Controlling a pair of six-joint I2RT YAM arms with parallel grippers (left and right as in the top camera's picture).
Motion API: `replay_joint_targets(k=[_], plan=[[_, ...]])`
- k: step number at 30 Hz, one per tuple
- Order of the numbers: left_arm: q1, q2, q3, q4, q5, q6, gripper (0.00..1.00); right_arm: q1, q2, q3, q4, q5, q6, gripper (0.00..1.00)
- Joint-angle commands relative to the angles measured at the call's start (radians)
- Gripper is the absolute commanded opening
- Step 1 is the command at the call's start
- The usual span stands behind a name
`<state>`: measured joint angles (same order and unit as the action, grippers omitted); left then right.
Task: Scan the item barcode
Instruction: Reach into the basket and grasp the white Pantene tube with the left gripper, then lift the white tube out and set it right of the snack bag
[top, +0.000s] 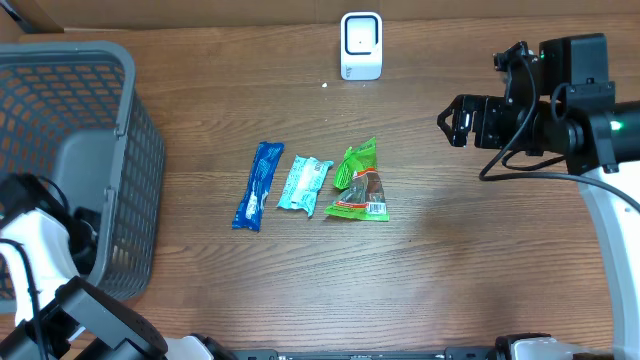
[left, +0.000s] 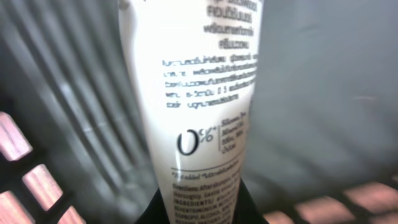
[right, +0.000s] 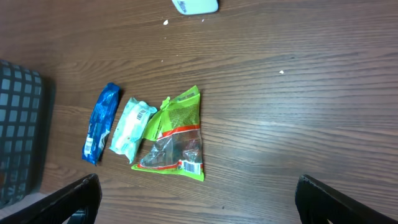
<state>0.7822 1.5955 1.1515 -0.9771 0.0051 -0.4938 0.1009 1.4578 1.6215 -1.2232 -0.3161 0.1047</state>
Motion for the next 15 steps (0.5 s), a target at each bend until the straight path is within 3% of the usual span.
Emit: replay_joint_targets(k=[1, 5, 10, 15], plan=[[0.002, -0.015, 0.226, -0.071, 0.066, 0.08, 0.04, 0.005, 0.017, 0.022, 0.008, -0.047, 0.0, 1.0], [0.002, -0.015, 0.482, -0.209, 0.15, 0.169, 0.04, 0.005, 0.026, 0.022, 0.016, -0.053, -0.001, 1.0], [-0.037, -0.016, 0.788, -0.354, 0.402, 0.338, 0.04, 0.005, 0.026, 0.022, 0.042, -0.051, -0.001, 0.99], [-0.245, -0.025, 0.929, -0.419, 0.509, 0.429, 0.04, -0.027, 0.018, 0.048, 0.073, -0.043, -0.001, 0.92]])
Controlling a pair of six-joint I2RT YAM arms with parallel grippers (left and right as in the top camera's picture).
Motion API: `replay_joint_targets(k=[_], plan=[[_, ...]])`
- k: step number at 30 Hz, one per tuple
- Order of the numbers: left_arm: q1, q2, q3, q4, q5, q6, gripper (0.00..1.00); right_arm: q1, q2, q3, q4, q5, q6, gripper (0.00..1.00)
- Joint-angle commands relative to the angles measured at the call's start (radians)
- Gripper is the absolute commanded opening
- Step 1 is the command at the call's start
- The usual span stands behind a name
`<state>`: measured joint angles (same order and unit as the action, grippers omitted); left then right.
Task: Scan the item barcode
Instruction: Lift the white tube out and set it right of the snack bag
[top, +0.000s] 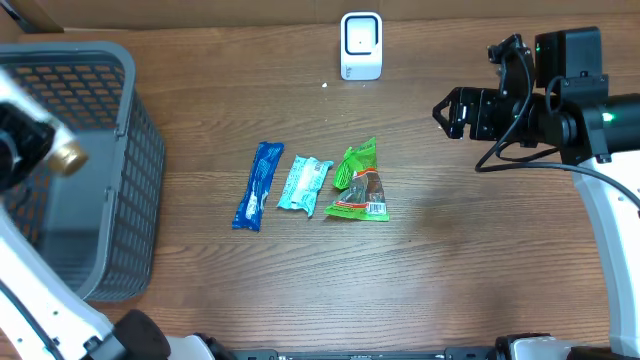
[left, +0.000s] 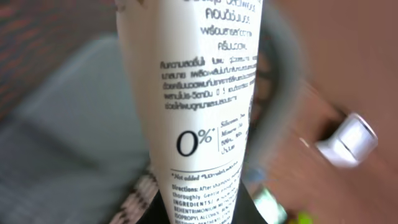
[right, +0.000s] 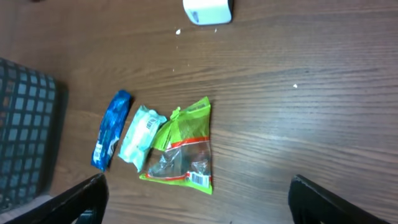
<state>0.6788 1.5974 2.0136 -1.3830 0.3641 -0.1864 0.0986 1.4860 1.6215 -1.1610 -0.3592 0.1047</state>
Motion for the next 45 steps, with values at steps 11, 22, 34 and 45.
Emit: replay_joint_targets(k=[11, 22, 34, 45], plan=[[-0.725, 0.067, -0.038, 0.053, 0.045, 0.002, 0.04, -0.282, -0.041, 0.167, -0.073, 0.0, 0.019, 0.93], [-1.137, 0.425, -0.073, 0.292, -0.01, -0.172, 0.04, -0.396, -0.005, 0.165, -0.217, 0.003, 0.025, 0.97], [-1.332, 0.69, -0.073, 0.458, -0.004, -0.29, 0.05, -0.395, 0.109, 0.164, -0.297, 0.002, 0.025, 0.98], [-1.318, 0.673, 0.093, 0.343, 0.072, -0.191, 0.64, -0.395, 0.115, 0.164, -0.279, 0.002, 0.025, 1.0]])
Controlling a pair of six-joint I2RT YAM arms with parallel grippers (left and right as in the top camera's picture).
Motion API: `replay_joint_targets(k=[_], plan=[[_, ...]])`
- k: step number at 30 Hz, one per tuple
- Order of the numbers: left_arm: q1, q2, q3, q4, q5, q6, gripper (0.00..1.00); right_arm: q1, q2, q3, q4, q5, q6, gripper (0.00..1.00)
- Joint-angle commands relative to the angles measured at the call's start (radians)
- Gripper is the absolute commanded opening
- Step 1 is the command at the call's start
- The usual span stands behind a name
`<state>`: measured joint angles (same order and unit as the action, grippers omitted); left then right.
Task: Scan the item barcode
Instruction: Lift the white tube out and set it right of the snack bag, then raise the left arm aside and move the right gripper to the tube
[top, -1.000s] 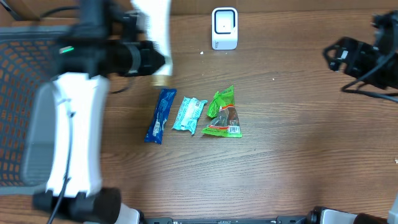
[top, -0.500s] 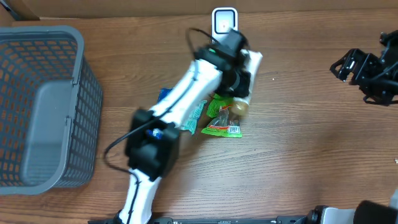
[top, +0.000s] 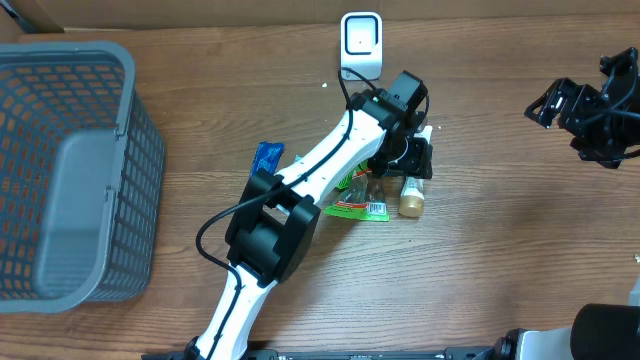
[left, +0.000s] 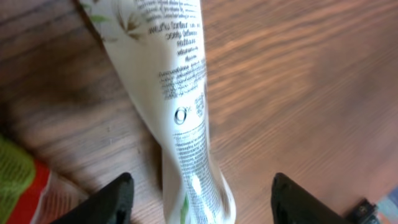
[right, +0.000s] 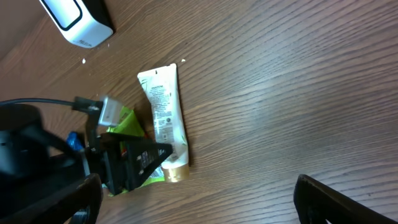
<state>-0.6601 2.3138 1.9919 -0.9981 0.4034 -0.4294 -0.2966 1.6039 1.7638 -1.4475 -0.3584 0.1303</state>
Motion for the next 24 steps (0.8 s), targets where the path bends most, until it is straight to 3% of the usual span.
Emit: replay_joint_targets(k=[1, 9, 14, 16, 19, 20, 22, 24], plan=[[0.029, -0.044, 0.153, -0.074, 0.031, 0.065, 0.64, 0.0, -0.003, 0.022, 0.007, 0.001, -0.001, 1.0], [0.198, -0.044, 0.582, -0.389, -0.009, 0.154, 0.63, 0.024, -0.003, -0.021, 0.021, -0.003, -0.001, 1.0], [0.32, -0.044, 0.736, -0.531, -0.097, 0.154, 0.63, 0.073, -0.001, -0.143, 0.091, -0.049, -0.004, 0.99], [0.361, -0.044, 0.753, -0.565, -0.122, 0.154, 0.59, 0.1, 0.0, -0.204, 0.15, -0.082, -0.004, 0.65], [0.403, -0.044, 0.742, -0.595, -0.169, 0.153, 0.52, 0.149, 0.0, -0.307, 0.274, -0.144, -0.004, 0.5], [0.42, -0.043, 0.727, -0.612, -0.199, 0.153, 0.37, 0.186, 0.001, -0.373, 0.37, -0.188, -0.004, 0.41], [0.433, -0.043, 0.726, -0.637, -0.24, 0.154, 0.17, 0.222, 0.006, -0.428, 0.462, -0.212, -0.004, 0.33], [0.439, -0.045, 0.727, -0.647, -0.275, 0.154, 0.04, 0.258, 0.016, -0.472, 0.546, -0.213, -0.004, 0.31]])
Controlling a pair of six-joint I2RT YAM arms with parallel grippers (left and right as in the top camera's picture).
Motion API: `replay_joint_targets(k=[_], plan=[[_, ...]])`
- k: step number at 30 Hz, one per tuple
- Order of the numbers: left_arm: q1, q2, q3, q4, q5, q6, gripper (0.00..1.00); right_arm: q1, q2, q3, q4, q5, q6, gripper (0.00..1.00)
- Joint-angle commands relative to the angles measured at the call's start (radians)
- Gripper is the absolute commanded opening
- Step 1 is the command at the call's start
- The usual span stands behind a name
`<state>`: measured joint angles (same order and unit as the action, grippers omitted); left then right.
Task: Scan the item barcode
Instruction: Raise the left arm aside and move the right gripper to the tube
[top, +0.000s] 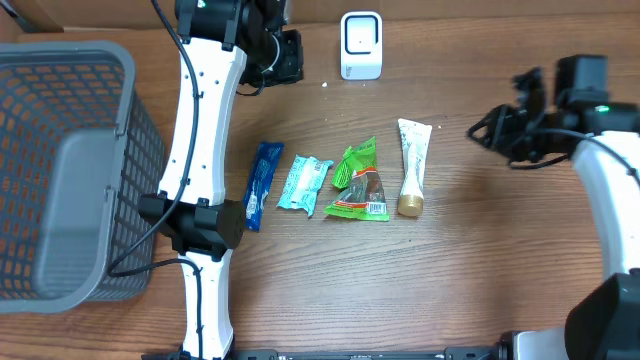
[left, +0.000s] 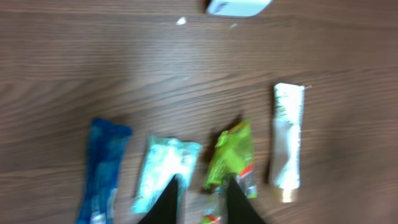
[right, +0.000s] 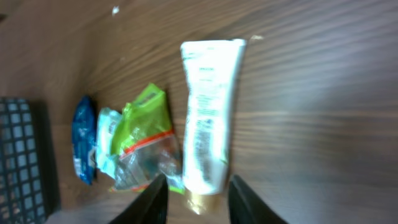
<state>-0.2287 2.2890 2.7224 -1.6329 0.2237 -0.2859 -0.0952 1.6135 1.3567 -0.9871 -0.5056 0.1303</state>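
A white tube (top: 411, 165) with a gold cap lies flat on the table, right of the green packet (top: 358, 180); it also shows in both wrist views, tube (left: 286, 142) and tube (right: 209, 109). The white scanner (top: 361, 45) stands at the far edge. My left gripper (top: 285, 55) hangs high near the scanner, left gripper (left: 202, 205) with a narrow gap and nothing in it. My right gripper (top: 487, 130) hovers right of the tube, right gripper (right: 199, 199) open and empty, its fingers framing the cap end.
A light-blue packet (top: 303, 182) and a blue packet (top: 258, 185) lie left of the green one. A grey mesh basket (top: 120, 150) fills the left side. The left arm's links run from the near edge up the table's left-middle.
My left gripper, then open right over the tube, is now up by the scanner with narrower jaws. My right gripper has come in from the far right toward the tube, jaws narrower.
My left gripper was down in the basket, shut on the tube. It then held the tube above the basket. Later the tube lay on the table beside the green packet with that gripper open over it. Now the tube lies alone between both grippers.
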Motion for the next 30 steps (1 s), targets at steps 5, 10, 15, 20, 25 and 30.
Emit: replay_joint_targets(k=[5, 10, 15, 20, 25, 30], plan=[[0.025, -0.06, 0.03, -0.019, -0.099, 0.029, 0.04, 0.137, 0.048, -0.15, 0.275, -0.137, -0.005, 0.19], [0.031, -0.129, 0.063, -0.004, -0.103, 0.027, 0.18, 0.158, 0.105, -0.158, 0.309, -0.151, -0.004, 0.13], [0.031, -0.15, 0.063, -0.024, -0.174, 0.028, 0.38, 0.158, 0.179, -0.159, 0.309, -0.151, -0.008, 0.09], [0.039, -0.15, 0.063, -0.056, -0.322, 0.024, 0.4, 0.158, 0.253, -0.159, 0.314, -0.151, -0.036, 0.09], [0.039, -0.149, 0.062, -0.056, -0.365, 0.024, 0.59, 0.158, 0.311, -0.159, 0.31, -0.139, -0.054, 0.09], [0.039, -0.148, 0.062, -0.056, -0.365, 0.024, 1.0, 0.158, 0.369, -0.159, 0.311, -0.124, -0.141, 0.09]])
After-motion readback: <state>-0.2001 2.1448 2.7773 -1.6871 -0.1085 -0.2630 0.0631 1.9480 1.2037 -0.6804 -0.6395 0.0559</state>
